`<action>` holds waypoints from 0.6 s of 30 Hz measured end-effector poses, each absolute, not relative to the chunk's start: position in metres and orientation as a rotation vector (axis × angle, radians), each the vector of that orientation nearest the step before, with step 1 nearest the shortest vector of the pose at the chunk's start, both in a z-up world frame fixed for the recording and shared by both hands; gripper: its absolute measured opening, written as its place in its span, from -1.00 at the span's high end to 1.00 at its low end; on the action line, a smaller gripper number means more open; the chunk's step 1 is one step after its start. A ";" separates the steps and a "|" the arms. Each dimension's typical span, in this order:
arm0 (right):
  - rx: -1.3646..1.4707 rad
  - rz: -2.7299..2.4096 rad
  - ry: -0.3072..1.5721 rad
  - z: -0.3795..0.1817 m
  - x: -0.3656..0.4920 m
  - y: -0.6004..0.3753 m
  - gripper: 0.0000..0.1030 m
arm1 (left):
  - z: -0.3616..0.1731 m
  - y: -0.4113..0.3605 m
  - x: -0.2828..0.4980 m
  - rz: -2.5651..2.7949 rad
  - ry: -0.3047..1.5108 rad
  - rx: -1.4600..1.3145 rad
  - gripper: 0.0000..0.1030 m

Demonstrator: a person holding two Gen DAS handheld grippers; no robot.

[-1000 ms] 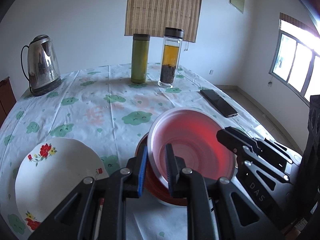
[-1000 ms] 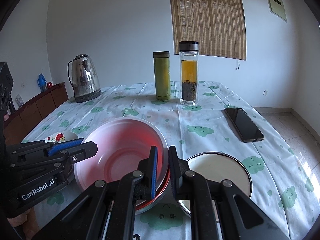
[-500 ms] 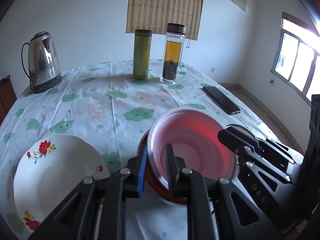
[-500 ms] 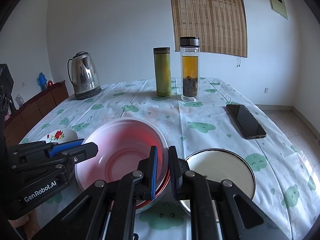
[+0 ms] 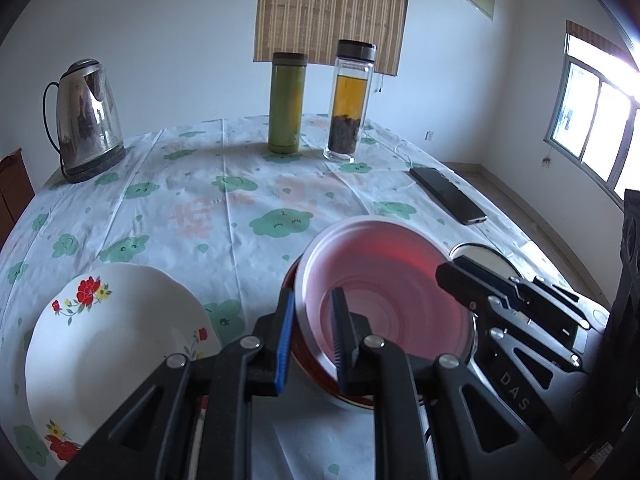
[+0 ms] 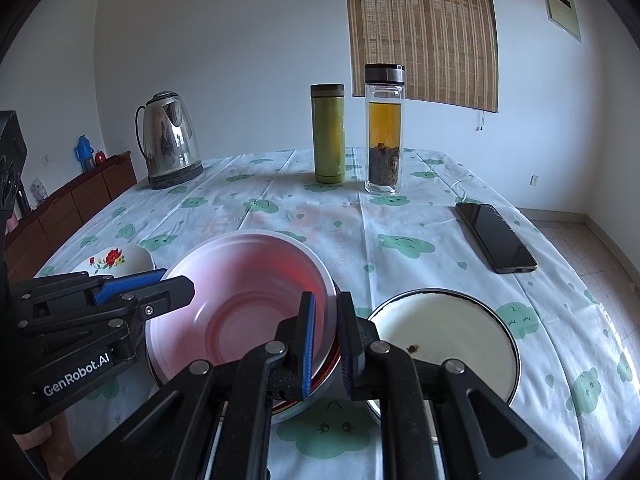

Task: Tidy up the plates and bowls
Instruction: 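Press the pink bowl down inside the steel bowl with both tools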

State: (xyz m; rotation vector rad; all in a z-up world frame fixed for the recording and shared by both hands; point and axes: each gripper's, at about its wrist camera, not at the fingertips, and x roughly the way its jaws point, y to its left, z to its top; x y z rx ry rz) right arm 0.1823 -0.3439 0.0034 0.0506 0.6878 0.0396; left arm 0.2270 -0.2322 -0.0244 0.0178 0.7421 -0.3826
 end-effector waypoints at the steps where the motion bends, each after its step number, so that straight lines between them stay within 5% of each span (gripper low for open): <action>1: 0.049 0.040 0.689 0.003 0.182 -0.344 0.76 | -0.025 -0.232 0.227 -0.384 0.744 0.018 0.71; 18: 0.004 0.026 0.687 0.002 0.180 -0.340 0.75 | -0.027 -0.234 0.225 -0.389 0.737 0.037 0.70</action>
